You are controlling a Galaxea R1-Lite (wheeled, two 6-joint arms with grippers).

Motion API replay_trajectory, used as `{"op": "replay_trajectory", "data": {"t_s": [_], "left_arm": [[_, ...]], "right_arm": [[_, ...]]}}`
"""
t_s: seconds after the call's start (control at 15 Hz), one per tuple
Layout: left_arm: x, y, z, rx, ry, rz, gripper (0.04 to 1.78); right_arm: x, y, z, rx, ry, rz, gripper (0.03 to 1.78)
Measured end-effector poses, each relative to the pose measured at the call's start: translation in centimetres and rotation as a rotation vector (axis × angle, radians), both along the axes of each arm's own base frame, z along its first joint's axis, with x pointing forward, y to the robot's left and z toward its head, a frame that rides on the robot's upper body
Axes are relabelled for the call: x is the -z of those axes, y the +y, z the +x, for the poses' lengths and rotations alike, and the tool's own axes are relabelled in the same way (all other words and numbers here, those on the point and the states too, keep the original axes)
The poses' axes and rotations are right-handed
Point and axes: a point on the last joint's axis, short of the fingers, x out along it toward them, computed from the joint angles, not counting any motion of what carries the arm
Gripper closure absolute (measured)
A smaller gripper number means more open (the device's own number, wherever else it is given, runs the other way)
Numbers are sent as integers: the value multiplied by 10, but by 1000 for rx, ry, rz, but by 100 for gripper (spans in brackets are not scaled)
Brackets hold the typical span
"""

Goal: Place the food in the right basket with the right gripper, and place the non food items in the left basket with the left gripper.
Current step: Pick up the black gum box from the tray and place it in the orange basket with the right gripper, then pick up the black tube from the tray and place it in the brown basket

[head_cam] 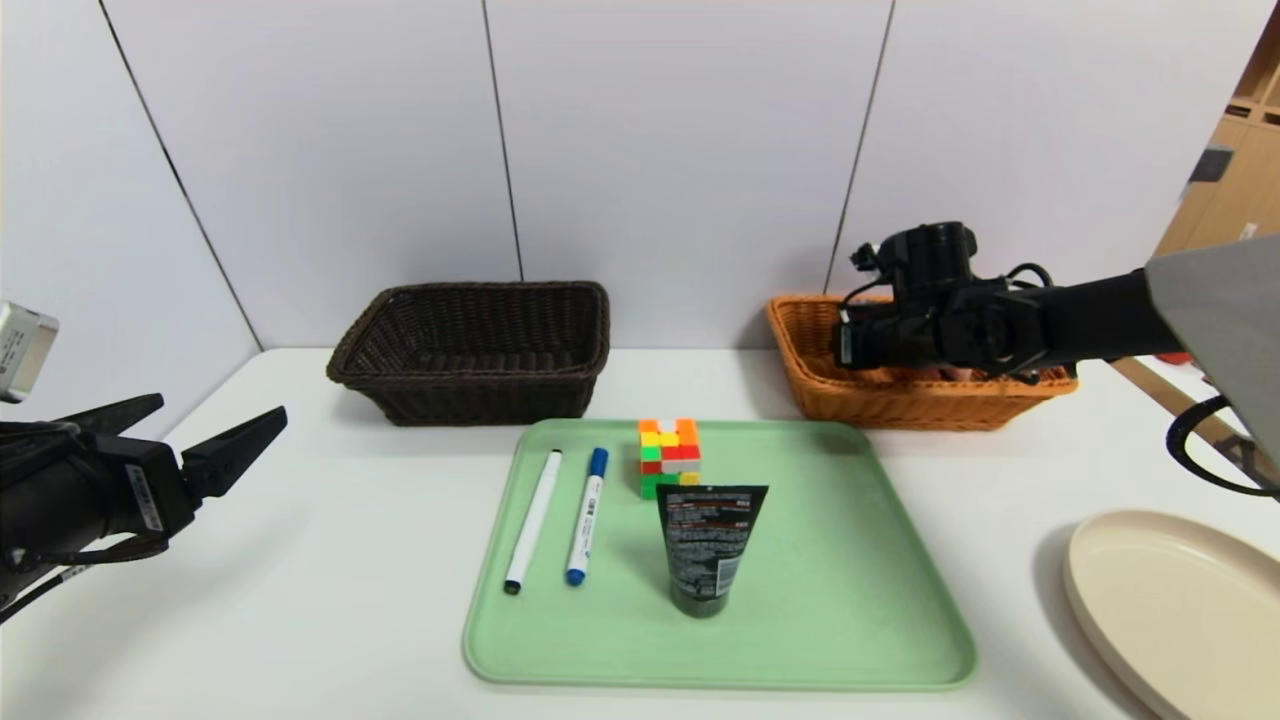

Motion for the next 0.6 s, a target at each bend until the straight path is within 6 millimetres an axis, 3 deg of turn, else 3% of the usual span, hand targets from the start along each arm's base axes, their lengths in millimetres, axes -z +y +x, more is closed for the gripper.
{"op": "replay_trajectory", "data": {"t_s": [0.27, 0.6], "left_arm": [[0, 0, 0, -1, 0, 0, 13], [0, 0, -1, -1, -3, 2, 13]], "right_arm": [[-2, 0, -1, 0, -7, 1, 69], [-9, 0, -4, 7, -19, -1, 41]]}}
